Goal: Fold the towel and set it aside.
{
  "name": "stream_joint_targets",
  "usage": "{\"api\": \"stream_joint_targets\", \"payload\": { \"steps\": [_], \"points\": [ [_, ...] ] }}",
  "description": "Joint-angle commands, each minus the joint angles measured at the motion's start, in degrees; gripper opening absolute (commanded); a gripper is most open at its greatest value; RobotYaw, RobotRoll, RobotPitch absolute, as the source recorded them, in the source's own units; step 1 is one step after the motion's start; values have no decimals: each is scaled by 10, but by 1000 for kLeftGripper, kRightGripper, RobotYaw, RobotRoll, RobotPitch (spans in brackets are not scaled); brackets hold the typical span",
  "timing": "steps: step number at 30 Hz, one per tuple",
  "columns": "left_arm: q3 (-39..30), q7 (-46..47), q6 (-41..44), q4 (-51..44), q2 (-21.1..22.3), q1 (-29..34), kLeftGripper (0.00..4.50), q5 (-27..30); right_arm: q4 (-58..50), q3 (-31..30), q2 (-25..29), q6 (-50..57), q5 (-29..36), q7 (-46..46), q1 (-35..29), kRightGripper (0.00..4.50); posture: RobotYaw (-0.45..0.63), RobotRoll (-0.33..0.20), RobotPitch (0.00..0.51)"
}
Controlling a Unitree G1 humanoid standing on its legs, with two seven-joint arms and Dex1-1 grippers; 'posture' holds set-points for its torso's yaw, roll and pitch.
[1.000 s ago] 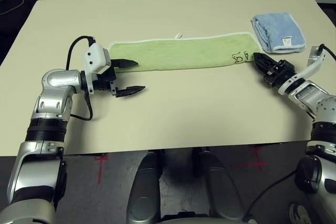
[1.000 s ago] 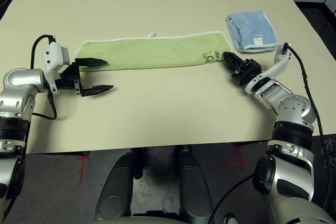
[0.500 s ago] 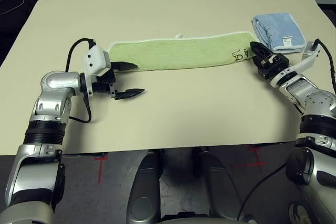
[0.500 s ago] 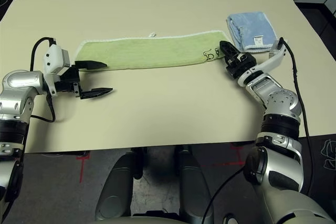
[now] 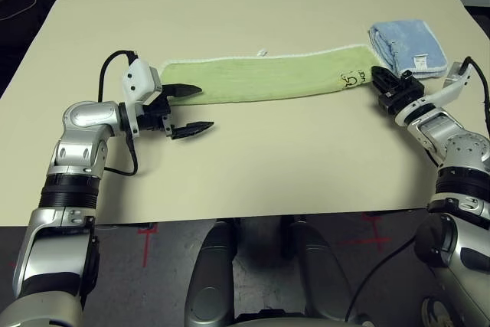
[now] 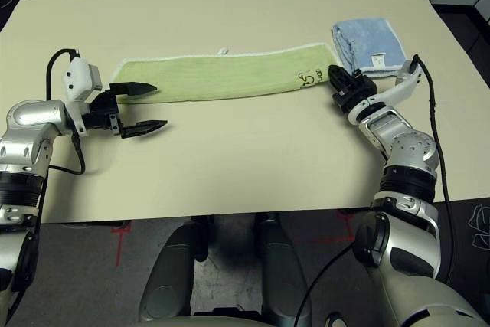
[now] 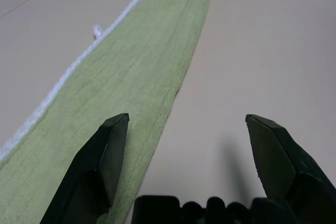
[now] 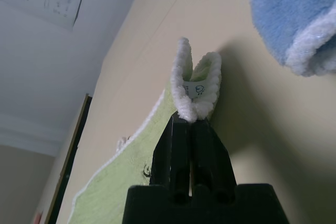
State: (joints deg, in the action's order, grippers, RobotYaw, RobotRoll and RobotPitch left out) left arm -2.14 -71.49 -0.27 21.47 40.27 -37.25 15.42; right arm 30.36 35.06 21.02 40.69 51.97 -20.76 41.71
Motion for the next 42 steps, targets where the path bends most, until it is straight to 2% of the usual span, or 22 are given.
{"api": "stream_joint_targets", "payload": {
  "steps": [1, 11, 27, 42],
  "points": [
    [-2, 1, -4, 8, -4, 1, 4500, 5, 7, 6, 7, 9, -1, 0, -22, 38, -6, 0, 267],
    [0, 1, -3, 10, -7, -2, 4500, 6, -20, -28, 27, 16, -20, -37, -24, 38, -9, 0, 266],
    [-2, 8, 9, -2, -16, -3, 4500, 12, -151, -166, 22, 55, -51, -123, -5, 38, 2, 0, 257],
    [-2, 12, 14, -13, -13, 3, 4500, 13, -172, -238, -12, 81, -94, -104, 31, 38, 13, 0, 256]
  ]
}}
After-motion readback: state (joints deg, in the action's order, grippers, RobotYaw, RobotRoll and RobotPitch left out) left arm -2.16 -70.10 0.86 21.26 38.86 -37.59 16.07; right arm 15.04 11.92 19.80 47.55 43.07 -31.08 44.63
